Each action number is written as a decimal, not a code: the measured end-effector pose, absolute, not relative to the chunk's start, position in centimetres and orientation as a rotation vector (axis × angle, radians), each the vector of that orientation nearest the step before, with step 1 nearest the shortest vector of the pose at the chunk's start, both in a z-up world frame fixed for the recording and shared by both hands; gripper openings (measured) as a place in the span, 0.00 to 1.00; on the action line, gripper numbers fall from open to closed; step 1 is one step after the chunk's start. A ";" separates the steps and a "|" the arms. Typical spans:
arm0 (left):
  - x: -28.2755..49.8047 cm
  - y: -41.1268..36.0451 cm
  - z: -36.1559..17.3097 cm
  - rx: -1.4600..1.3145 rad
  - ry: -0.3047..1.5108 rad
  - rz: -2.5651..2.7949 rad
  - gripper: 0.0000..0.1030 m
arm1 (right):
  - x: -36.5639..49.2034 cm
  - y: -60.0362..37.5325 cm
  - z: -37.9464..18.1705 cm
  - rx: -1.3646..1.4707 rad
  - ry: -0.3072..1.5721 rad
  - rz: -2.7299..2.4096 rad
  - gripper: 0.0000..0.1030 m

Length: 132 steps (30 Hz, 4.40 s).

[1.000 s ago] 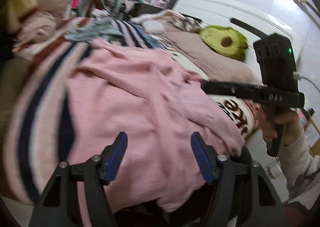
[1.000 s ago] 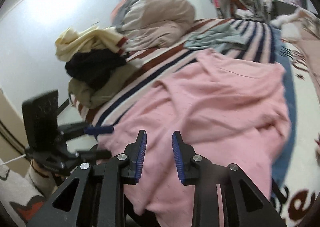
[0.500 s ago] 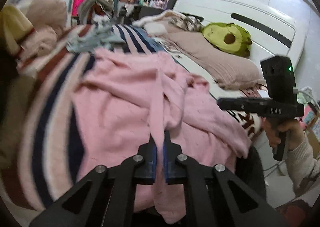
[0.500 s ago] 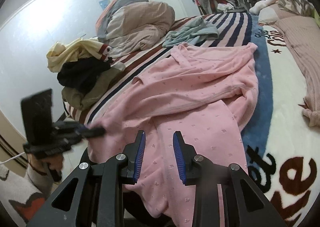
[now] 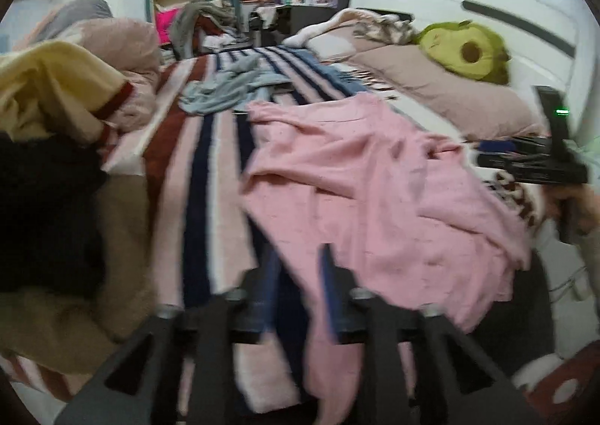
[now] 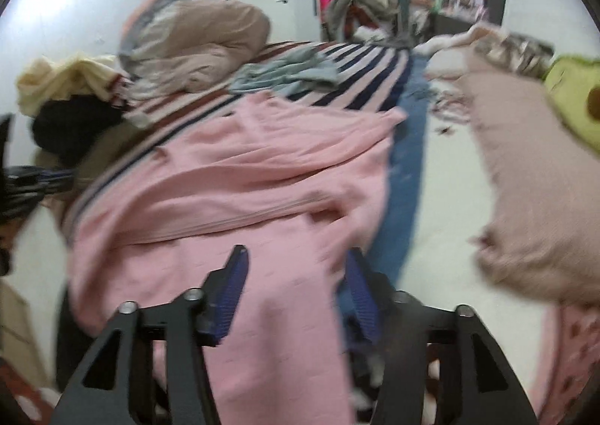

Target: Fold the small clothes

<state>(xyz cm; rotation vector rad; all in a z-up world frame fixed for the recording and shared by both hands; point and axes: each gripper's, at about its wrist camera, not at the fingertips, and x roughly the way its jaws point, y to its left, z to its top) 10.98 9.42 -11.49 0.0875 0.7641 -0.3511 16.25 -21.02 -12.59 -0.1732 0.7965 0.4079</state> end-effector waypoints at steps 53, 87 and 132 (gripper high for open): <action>9.1 2.8 -17.2 0.000 0.914 -0.562 0.04 | 19.6 -26.3 -14.1 -0.159 0.777 0.226 0.30; 6.9 7.9 -15.5 0.051 0.867 -0.358 0.04 | 15.7 -22.2 -12.5 -0.131 0.795 0.426 0.39; 4.4 11.2 -21.8 -0.377 0.992 -0.383 0.52 | 6.0 -23.4 -24.3 0.277 1.171 0.695 0.56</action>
